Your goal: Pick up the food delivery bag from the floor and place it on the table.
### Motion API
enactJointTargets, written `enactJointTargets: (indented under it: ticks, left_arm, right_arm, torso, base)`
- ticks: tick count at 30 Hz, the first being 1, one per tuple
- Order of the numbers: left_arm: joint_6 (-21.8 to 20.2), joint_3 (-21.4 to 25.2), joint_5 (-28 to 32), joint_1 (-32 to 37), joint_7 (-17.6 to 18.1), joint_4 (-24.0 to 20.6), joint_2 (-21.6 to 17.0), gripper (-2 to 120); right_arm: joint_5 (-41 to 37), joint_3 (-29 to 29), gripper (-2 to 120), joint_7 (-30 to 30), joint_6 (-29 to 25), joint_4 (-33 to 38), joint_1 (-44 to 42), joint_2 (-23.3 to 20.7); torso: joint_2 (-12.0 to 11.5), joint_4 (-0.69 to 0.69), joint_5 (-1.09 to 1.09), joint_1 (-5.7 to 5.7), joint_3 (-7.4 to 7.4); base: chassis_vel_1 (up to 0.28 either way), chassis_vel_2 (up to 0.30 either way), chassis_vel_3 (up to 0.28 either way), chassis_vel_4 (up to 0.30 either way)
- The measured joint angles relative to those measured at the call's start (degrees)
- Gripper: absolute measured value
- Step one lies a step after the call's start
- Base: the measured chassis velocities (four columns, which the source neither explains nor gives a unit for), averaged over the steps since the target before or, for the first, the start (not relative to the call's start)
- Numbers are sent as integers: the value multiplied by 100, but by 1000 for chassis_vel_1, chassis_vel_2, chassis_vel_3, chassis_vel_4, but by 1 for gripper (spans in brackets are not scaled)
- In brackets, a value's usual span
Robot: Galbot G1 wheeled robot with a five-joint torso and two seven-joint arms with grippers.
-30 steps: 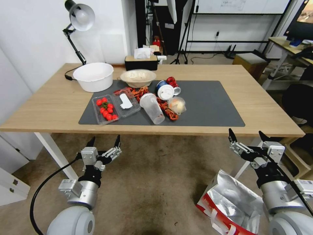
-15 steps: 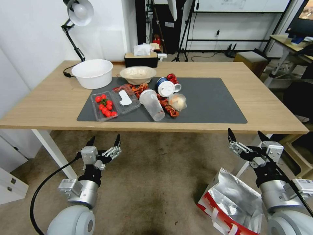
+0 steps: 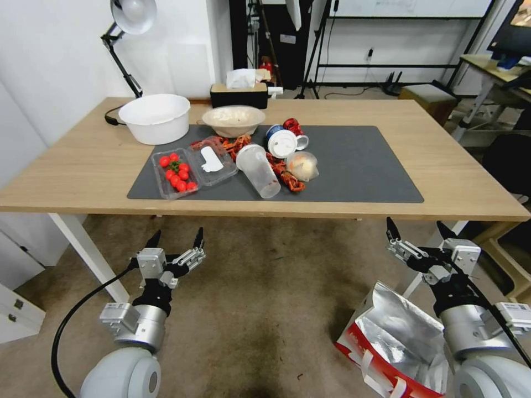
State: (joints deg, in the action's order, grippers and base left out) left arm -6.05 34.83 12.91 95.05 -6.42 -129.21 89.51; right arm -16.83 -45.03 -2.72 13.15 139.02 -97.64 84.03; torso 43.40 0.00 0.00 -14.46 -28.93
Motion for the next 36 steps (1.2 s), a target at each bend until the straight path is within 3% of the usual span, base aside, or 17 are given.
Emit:
enactJointTargets:
  ticks: [36]
  left_arm:
    - [50,2,-15,51,-10,-40,2,100]
  right_arm:
    - [4,-15,100,-4,-32,13,-32,14]
  torso:
    - [-948,0,0,381,566]
  base:
    - [0,0,0,0]
